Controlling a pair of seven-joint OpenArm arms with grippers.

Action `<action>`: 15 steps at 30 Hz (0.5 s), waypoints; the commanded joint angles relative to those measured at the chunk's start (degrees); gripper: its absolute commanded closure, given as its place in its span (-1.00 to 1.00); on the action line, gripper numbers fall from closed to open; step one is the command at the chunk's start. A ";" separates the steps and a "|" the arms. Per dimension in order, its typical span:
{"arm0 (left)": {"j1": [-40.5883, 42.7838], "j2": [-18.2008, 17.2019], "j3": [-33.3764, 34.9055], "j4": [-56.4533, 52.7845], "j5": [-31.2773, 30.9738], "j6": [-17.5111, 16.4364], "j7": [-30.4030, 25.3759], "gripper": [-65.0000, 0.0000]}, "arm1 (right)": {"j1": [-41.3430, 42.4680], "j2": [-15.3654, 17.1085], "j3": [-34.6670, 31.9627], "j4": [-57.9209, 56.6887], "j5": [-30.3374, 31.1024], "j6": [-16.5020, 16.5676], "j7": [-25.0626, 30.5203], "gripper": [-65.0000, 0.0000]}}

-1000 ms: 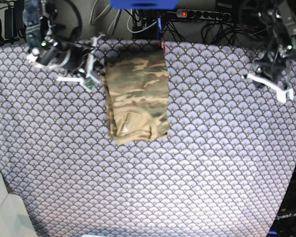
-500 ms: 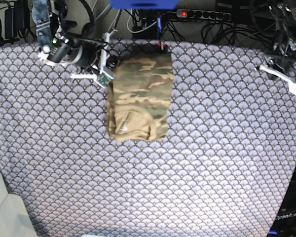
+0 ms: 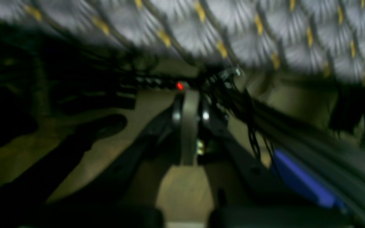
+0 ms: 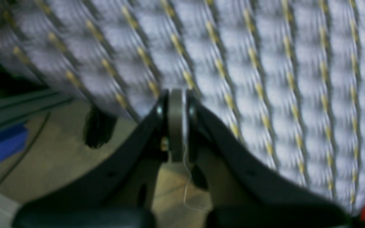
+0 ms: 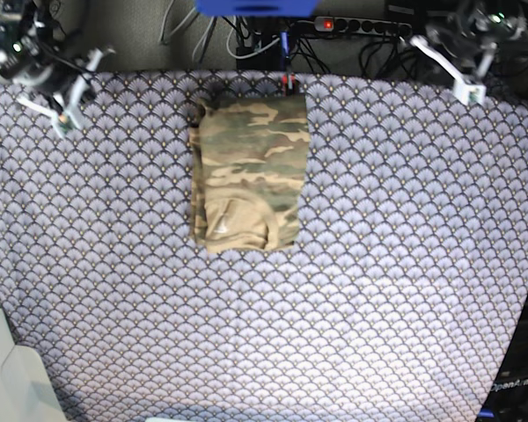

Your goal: Fold the T-shirt properly

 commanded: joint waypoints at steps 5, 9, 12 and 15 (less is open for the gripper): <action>4.06 4.00 6.68 -1.77 13.57 -0.89 -6.50 1.00 | -6.80 -0.52 7.89 0.50 0.78 0.17 3.46 1.00; 5.20 9.01 10.02 -8.54 24.29 -0.89 -12.66 1.00 | -11.81 -3.51 16.16 -0.20 -0.10 0.17 9.35 1.00; 5.20 12.88 10.28 -15.75 29.30 -1.24 -19.34 1.00 | -11.90 -5.97 19.94 -4.86 -6.17 0.17 13.75 1.00; 4.94 16.13 9.85 -23.31 32.56 -1.24 -26.90 1.00 | -9.26 -6.85 20.73 -15.06 -14.08 0.17 20.43 1.00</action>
